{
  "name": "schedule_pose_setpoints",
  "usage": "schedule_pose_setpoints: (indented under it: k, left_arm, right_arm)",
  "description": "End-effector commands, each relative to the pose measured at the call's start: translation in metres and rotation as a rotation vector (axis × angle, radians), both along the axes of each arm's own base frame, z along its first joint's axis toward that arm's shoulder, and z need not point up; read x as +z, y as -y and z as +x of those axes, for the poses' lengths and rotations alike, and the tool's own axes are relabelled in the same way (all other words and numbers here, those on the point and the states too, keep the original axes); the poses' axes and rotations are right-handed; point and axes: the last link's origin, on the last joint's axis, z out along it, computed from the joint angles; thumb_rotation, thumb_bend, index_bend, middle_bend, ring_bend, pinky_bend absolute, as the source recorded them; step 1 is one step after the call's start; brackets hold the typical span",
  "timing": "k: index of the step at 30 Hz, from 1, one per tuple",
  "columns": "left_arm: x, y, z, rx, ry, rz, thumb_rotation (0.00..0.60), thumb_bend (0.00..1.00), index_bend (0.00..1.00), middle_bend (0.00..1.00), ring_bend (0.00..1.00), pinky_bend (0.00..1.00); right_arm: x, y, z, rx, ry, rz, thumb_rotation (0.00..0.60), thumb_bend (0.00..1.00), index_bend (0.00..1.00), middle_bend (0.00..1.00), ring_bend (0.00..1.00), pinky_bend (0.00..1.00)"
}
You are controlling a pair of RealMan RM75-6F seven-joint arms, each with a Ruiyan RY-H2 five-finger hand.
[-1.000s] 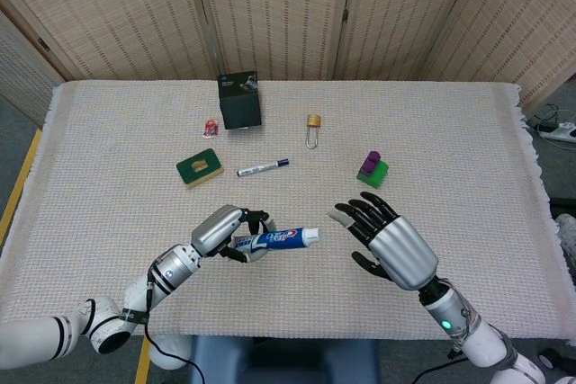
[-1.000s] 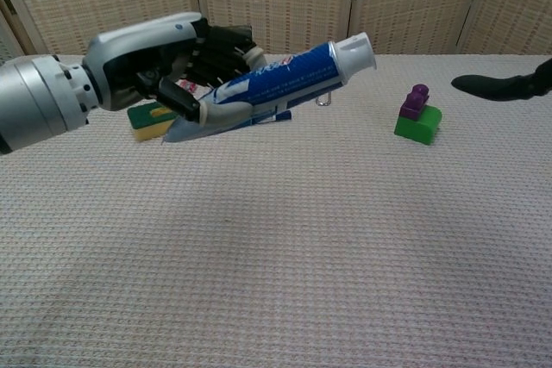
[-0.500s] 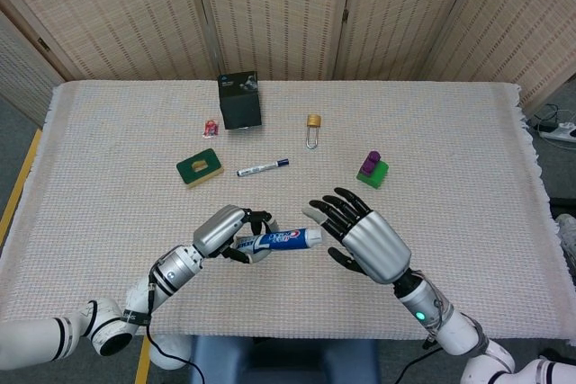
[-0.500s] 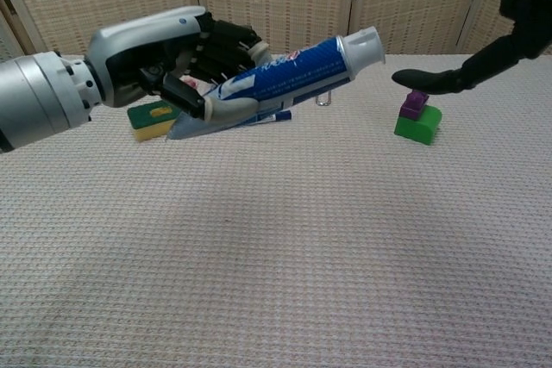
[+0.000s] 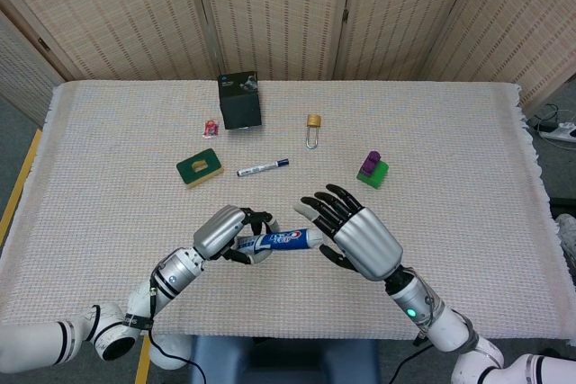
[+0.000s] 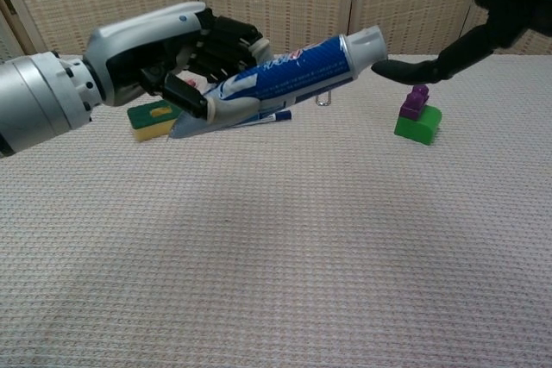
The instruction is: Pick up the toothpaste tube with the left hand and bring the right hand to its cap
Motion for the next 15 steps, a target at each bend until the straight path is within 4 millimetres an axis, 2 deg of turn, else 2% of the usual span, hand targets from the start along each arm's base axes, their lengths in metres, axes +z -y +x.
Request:
schedule_pose_setpoints:
  k: [1,15]
  left_arm:
    - [-0.0005,0.0003,-0.0008,-0.002,-0.006,0.004,0.600,0.72,0.84,0.77,0.75,0.53]
    - [-0.0030,0.0005,-0.0053,-0.031,-0.022,0.035,0.600,0.73,0.86,0.78,0.75,0.51]
  right_arm:
    - [-0.0008,0.0003,0.0012,0.002,0.000,-0.001,0.600,0.35,0.14,0.21,0.18,0.13]
    - [0.0012,0.0041,0.0013,-0.006,-0.013,-0.022,0.600,0.35,0.14,0.22,0.18,0.13]
